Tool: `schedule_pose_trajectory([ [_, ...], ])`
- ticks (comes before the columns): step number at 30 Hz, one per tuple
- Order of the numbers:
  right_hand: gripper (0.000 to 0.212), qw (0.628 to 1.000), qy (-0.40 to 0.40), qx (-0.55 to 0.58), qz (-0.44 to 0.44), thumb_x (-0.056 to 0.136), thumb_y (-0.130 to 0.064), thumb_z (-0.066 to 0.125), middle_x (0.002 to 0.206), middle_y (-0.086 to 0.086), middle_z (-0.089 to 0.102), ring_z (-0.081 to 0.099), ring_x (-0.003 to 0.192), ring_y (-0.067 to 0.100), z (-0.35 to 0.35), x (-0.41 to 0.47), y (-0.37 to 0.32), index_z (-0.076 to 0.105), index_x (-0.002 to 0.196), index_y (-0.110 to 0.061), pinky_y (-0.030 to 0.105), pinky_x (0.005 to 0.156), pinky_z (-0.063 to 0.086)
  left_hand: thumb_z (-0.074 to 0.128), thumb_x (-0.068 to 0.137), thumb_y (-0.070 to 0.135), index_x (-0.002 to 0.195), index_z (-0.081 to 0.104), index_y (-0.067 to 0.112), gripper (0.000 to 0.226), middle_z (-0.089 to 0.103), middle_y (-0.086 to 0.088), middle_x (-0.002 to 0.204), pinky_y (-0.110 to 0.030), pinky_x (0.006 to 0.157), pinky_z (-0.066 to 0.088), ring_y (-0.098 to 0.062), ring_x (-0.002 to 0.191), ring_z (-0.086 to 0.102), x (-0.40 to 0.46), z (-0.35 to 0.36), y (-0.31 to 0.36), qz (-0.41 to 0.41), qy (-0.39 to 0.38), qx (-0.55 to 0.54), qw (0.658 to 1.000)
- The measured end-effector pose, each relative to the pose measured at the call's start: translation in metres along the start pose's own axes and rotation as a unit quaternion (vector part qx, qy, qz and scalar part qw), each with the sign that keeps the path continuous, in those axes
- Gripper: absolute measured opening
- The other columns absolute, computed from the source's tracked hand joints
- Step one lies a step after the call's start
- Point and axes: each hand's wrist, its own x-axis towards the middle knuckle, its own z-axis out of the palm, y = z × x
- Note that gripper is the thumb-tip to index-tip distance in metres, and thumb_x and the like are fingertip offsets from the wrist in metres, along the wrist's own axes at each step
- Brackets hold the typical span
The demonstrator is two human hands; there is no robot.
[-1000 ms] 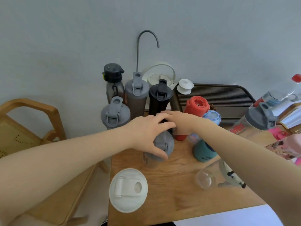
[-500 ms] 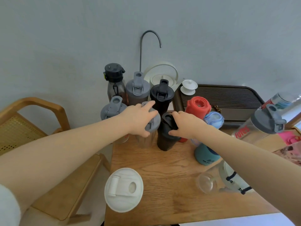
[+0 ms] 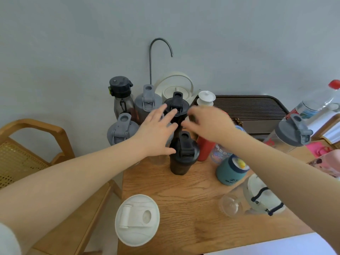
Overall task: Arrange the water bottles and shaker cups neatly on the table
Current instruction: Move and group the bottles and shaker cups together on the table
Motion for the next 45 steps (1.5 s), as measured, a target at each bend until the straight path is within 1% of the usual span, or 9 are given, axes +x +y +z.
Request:
schedule_pose_trajectory([
  [1,0.045,0.998,0.058,0.009,0.009,0.087,-0.05,0.051,0.107,0.009,0.06,0.057,0.099,0.029,-0.007,0.001,0.01,0.055,0.115,-0.015,0.037,0.079,0.045,0.052,0.08,0.062,0.145,0.022,0.018,0.084,0.001,-0.008,0.157,-0.046,0.115,0.003,-0.032,0.143,-0.007,0.001,0.0,0.005,0.022,0.011,-0.008,1.0],
  [3,0.054,0.997,0.061,0.009,0.043,0.081,-0.044,0.062,0.126,0.012,0.051,0.049,0.113,0.034,-0.014,0.004,0.035,0.05,0.125,-0.016,0.042,0.094,0.04,0.053,0.079,0.063,0.146,0.019,0.016,0.088,0.009,-0.008,0.156,-0.042,0.115,0.004,-0.029,0.143,-0.001,0.005,0.002,0.019,0.053,0.006,-0.02,0.998],
  [7,0.091,0.98,-0.154,0.088,0.089,0.072,-0.035,0.075,0.147,0.013,0.025,0.04,0.127,0.033,-0.002,0.002,0.066,0.021,0.145,-0.022,0.041,0.102,0.037,0.055,0.079,0.061,0.147,0.01,0.022,0.09,0.008,-0.006,0.157,-0.043,0.114,0.012,-0.032,0.141,0.013,0.014,0.017,0.044,0.064,-0.024,-0.007,0.998],
  [9,0.089,0.976,-0.176,0.105,0.069,0.072,-0.027,0.076,0.14,0.01,0.031,0.047,0.118,0.032,0.007,0.001,0.069,0.022,0.143,-0.024,0.039,0.095,0.043,0.055,0.081,0.057,0.146,0.013,0.021,0.085,0.011,-0.01,0.156,-0.044,0.112,0.017,-0.034,0.137,0.021,0.018,0.023,0.05,0.055,-0.026,0.016,0.998],
  [12,0.077,0.984,-0.133,0.104,0.049,0.069,-0.027,0.075,0.124,0.008,0.041,0.053,0.103,0.03,0.012,0.004,0.063,0.033,0.133,-0.024,0.041,0.087,0.048,0.056,0.082,0.053,0.144,0.02,0.018,0.08,0.019,-0.014,0.152,-0.044,0.109,0.022,-0.035,0.13,0.031,0.025,0.023,0.049,0.028,-0.022,0.037,0.999],
  [21,0.073,0.985,-0.074,0.144,0.053,0.074,-0.033,0.072,0.123,0.011,0.043,0.05,0.094,0.026,0.025,0.029,0.07,0.034,0.134,-0.019,0.032,0.076,0.042,0.057,0.085,0.044,0.145,0.014,0.018,0.078,0.008,-0.016,0.155,-0.041,0.107,0.024,-0.034,0.123,0.043,0.036,0.024,0.049,-0.019,-0.046,0.036,0.998],
  [30,0.075,0.987,-0.052,0.149,0.041,0.075,-0.035,0.071,0.126,0.015,0.043,0.056,0.101,0.032,0.031,0.057,0.066,0.032,0.136,-0.016,0.039,0.085,0.05,0.058,0.084,0.044,0.145,0.016,0.019,0.078,0.009,-0.015,0.155,-0.04,0.109,0.022,-0.031,0.124,0.042,0.043,0.023,0.05,-0.04,-0.051,0.025,0.998],
  [36,0.073,0.987,-0.07,0.137,0.047,0.076,-0.038,0.07,0.124,0.016,0.043,0.056,0.099,0.033,0.029,0.07,0.069,0.033,0.134,-0.015,0.044,0.085,0.051,0.058,0.084,0.045,0.144,0.018,0.02,0.077,0.012,-0.015,0.154,-0.04,0.107,0.026,-0.031,0.12,0.045,0.046,0.023,0.047,-0.04,-0.054,0.019,0.998],
  [45,0.066,0.984,-0.128,0.126,-0.007,0.073,-0.034,0.071,0.117,0.009,0.044,0.051,0.093,0.027,0.018,0.033,0.077,0.039,0.13,-0.022,0.03,0.075,0.039,0.058,0.084,0.046,0.145,0.015,0.019,0.079,0.01,-0.016,0.154,-0.039,0.107,0.024,-0.032,0.124,0.041,0.049,0.024,0.047,-0.035,-0.056,0.023,0.998],
])
